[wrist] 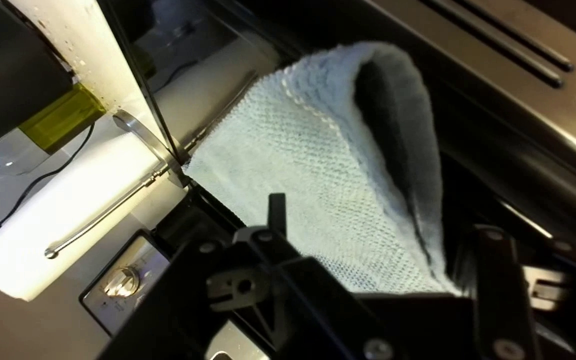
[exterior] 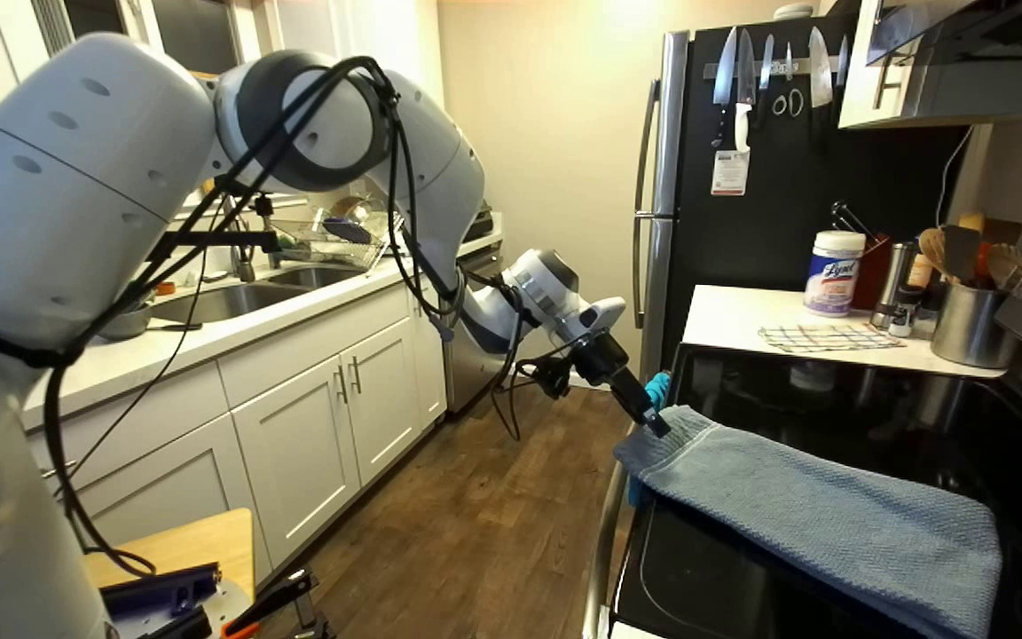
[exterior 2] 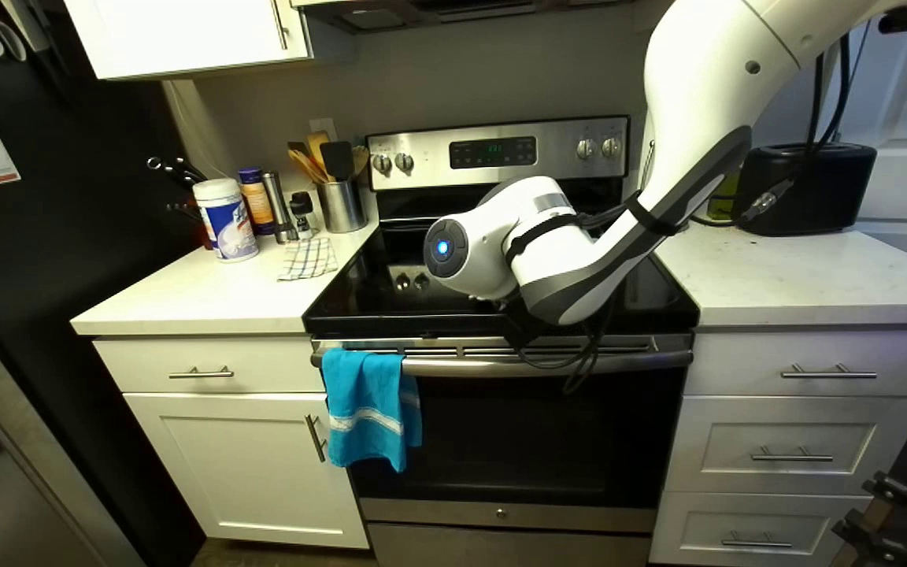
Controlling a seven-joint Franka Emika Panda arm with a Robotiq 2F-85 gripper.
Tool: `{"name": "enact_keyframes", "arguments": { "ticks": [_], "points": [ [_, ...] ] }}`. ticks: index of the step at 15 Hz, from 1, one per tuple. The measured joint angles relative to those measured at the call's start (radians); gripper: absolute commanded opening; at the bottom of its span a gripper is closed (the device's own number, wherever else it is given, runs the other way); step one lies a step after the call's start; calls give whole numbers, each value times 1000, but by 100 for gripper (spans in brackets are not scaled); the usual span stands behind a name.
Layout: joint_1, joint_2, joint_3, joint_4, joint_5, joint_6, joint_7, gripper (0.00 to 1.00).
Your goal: Hang the light blue towel on the oven handle
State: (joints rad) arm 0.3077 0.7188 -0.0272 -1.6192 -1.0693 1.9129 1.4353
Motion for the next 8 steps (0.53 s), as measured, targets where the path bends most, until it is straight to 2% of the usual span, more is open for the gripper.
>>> {"name": "enact_keyframes", "arguments": {
  "ticks": [6,8],
  "points": [
    [-8,-34,0,-18,-1,2,0,2],
    [-8,-41,3,-20,-1,11,1,0]
  ]
}}
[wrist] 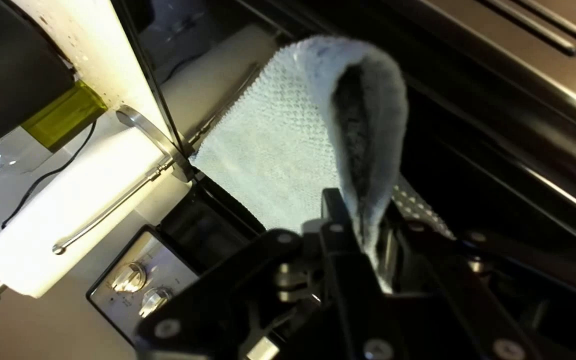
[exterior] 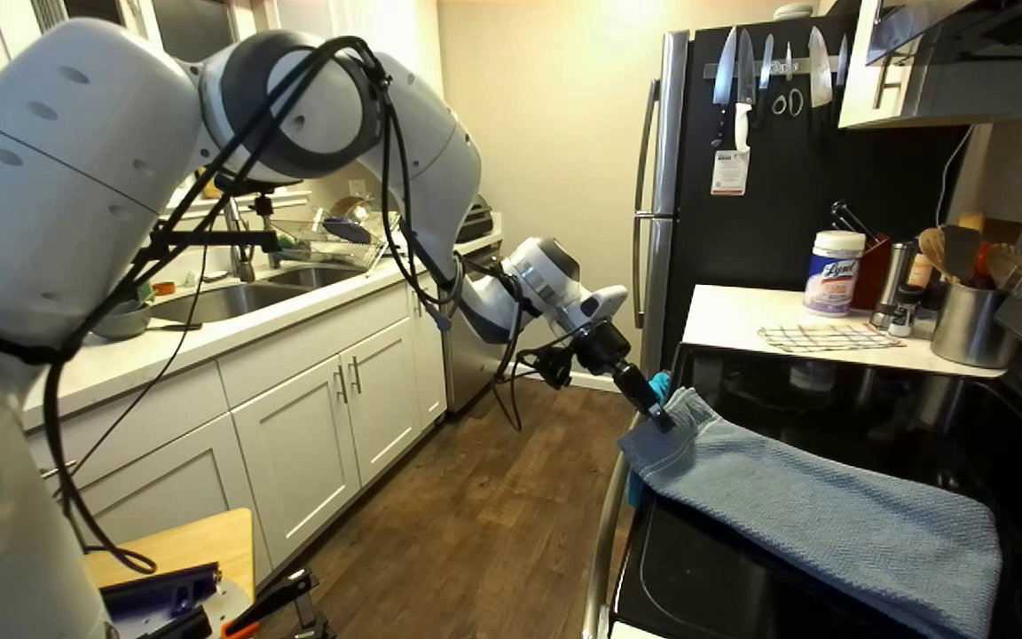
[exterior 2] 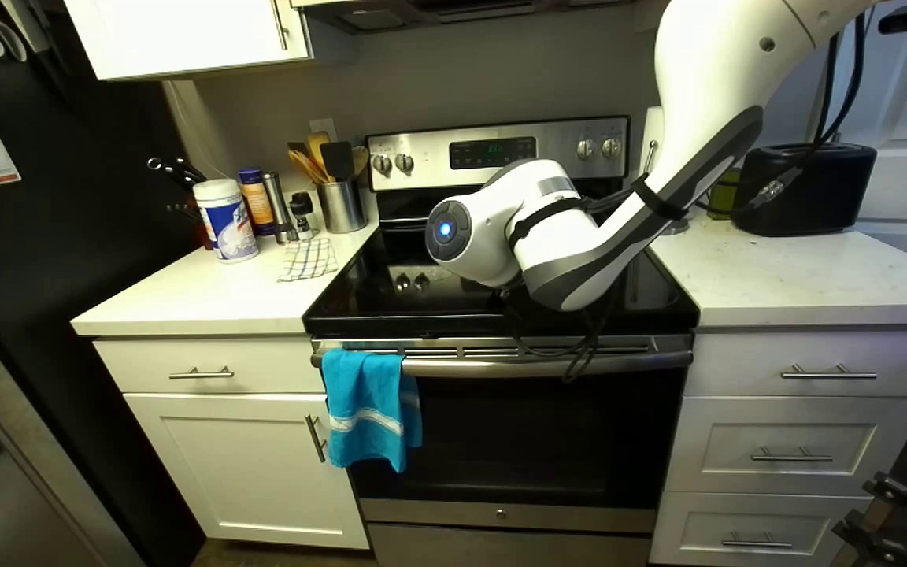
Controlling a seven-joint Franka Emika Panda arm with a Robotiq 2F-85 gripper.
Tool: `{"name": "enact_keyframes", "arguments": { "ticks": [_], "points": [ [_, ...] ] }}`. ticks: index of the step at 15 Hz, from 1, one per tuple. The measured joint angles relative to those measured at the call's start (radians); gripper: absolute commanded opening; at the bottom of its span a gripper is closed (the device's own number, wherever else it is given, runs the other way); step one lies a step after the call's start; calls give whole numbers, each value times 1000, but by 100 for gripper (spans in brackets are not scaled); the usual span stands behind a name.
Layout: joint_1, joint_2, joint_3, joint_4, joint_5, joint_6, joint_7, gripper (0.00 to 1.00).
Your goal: Hang the light blue towel on the oven handle
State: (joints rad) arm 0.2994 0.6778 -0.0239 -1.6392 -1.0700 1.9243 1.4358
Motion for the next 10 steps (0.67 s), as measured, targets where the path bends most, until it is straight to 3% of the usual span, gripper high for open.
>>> {"name": "enact_keyframes", "arguments": {
  "ticks": [10],
  "points": [
    [-3,-35,10,-4,-5,32,4,1]
  ]
}}
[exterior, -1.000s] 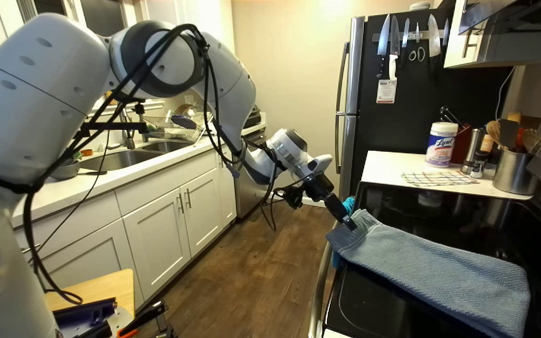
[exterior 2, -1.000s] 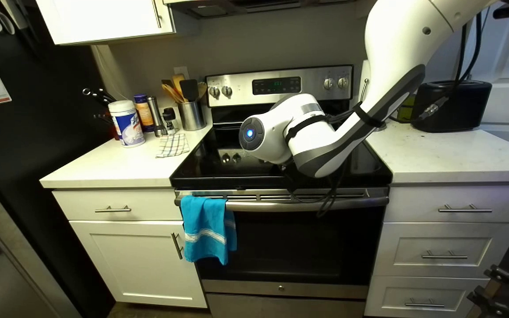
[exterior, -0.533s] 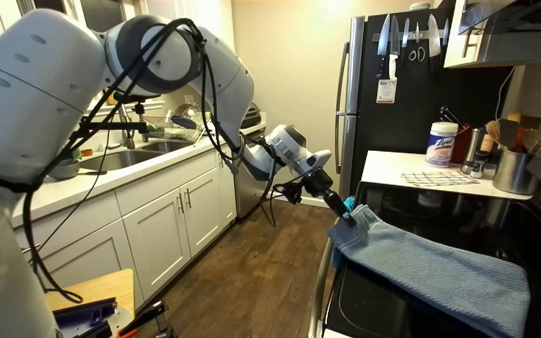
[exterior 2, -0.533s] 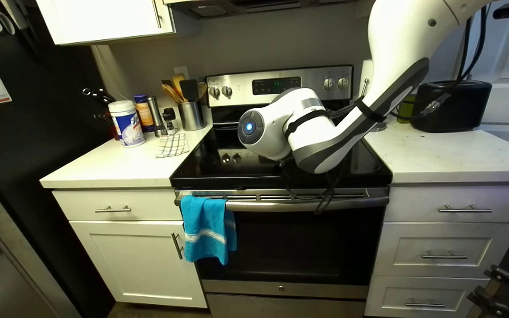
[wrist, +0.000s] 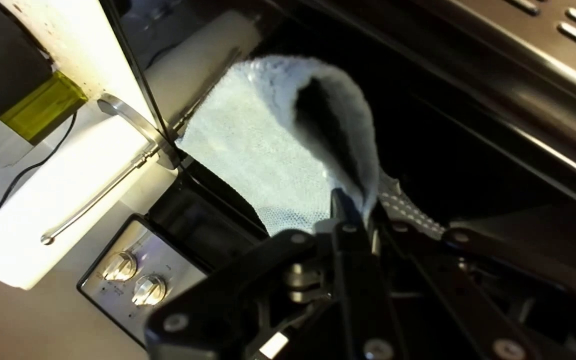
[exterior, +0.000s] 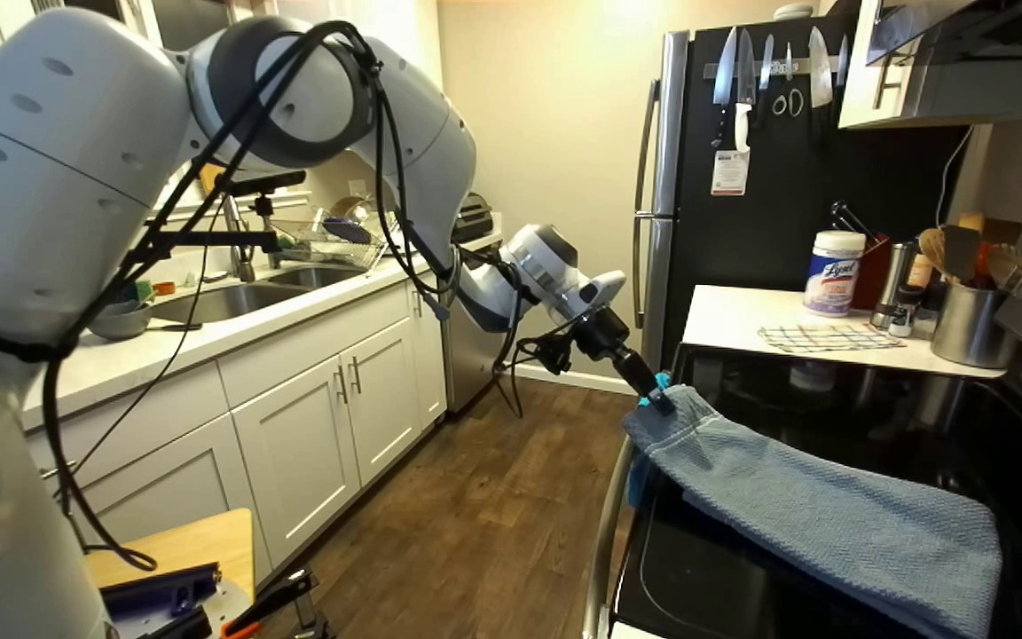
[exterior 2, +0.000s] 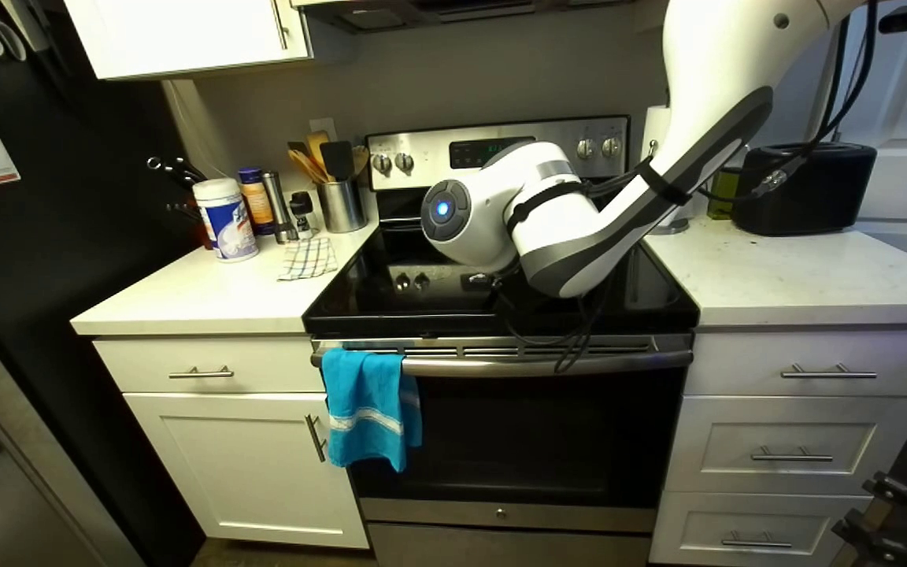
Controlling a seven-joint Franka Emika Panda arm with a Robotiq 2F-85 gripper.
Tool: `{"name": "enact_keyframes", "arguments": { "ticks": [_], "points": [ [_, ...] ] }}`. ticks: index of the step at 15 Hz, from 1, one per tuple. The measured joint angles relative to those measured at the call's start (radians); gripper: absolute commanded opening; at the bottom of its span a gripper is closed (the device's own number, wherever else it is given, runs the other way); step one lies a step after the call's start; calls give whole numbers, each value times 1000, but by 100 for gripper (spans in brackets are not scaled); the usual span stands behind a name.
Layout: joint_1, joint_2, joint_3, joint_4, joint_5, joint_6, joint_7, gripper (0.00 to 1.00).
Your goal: Hang the light blue towel on the oven handle
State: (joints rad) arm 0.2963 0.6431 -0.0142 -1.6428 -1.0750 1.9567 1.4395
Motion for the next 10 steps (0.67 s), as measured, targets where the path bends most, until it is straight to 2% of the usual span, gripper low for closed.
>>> {"name": "enact_keyframes", "arguments": {
  "ticks": [3,10],
  "points": [
    [-10,-71,-5,-32,-32,0,12,1],
    [-66,-381,-2,-184,-133,-5,24,1]
  ]
}}
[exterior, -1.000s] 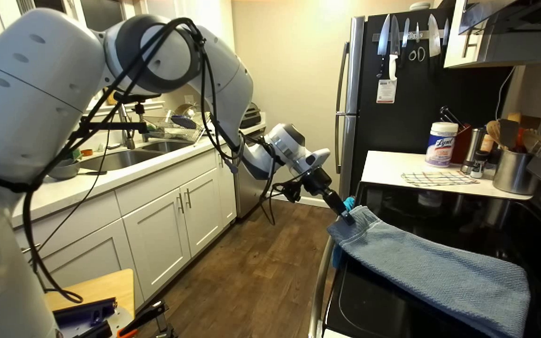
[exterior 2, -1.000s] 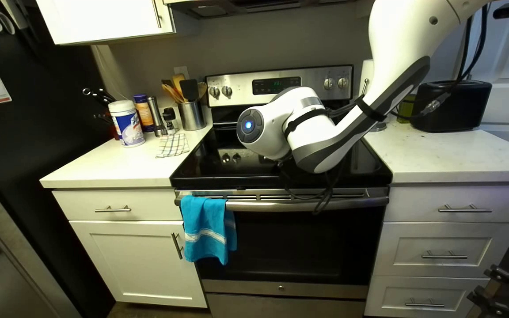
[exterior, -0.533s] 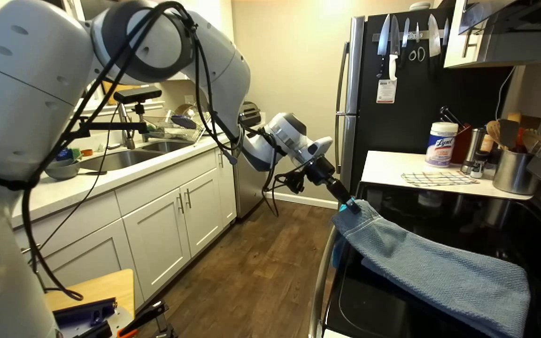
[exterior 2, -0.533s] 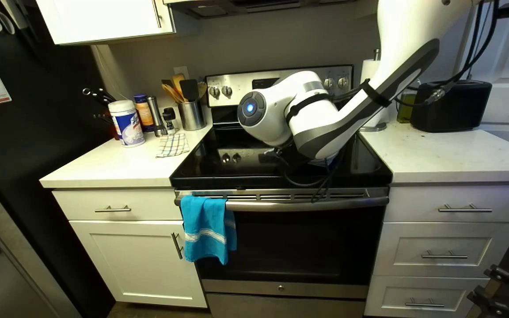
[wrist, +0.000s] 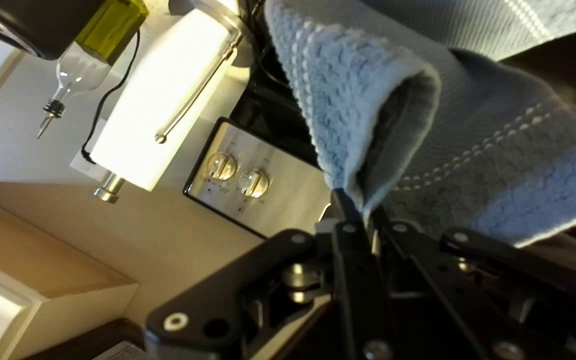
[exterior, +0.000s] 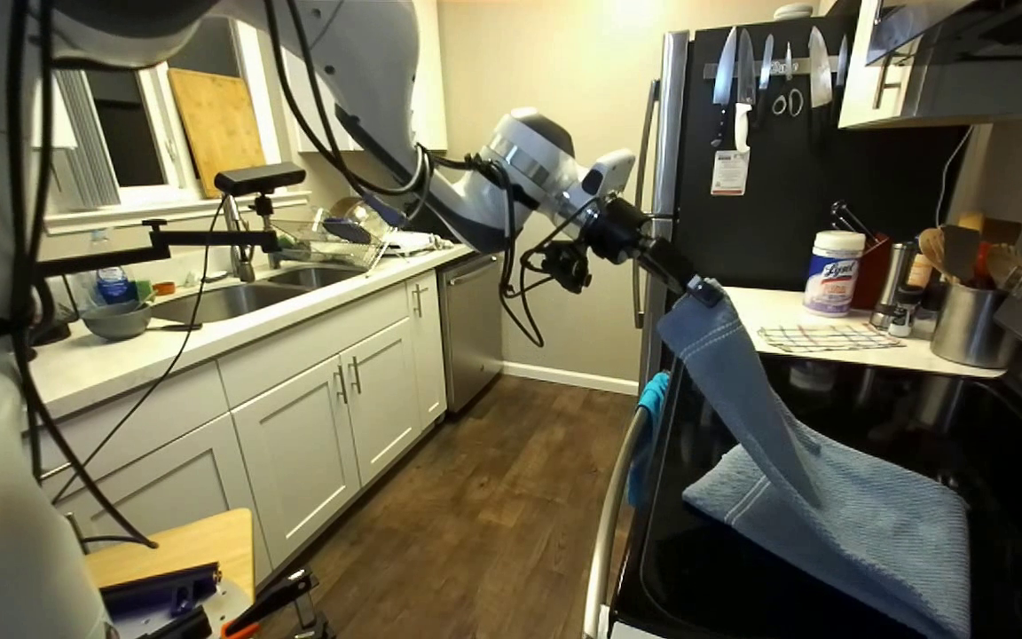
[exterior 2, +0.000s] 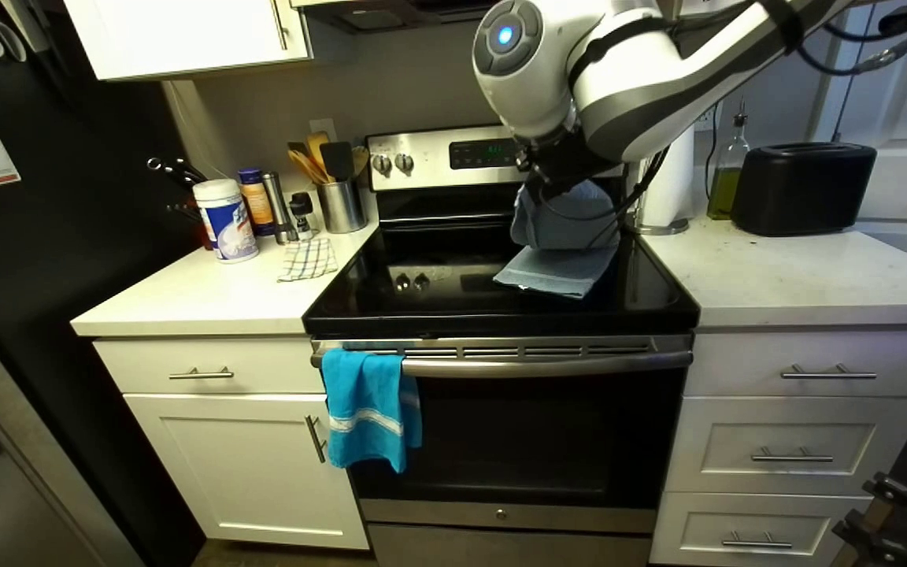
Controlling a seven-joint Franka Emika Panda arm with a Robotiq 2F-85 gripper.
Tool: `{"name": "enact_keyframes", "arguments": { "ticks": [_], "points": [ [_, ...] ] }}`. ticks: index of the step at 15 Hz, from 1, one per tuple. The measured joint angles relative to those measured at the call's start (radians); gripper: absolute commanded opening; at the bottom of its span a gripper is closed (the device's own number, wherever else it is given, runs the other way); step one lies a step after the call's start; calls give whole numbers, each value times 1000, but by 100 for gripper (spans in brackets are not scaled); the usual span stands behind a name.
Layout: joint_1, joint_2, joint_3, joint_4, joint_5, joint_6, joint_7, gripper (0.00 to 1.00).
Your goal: Hang the light blue towel on the oven handle
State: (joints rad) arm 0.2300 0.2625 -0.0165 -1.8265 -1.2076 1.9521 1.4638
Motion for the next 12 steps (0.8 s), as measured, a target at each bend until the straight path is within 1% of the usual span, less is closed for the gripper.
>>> {"name": "enact_keyframes", "arguments": {
  "ticks": [5,12],
  "points": [
    [-24,-172,26,-40,-52,-27,0,1],
    [-27,-327,92,-41,-134,-132,0,1]
  ]
}}
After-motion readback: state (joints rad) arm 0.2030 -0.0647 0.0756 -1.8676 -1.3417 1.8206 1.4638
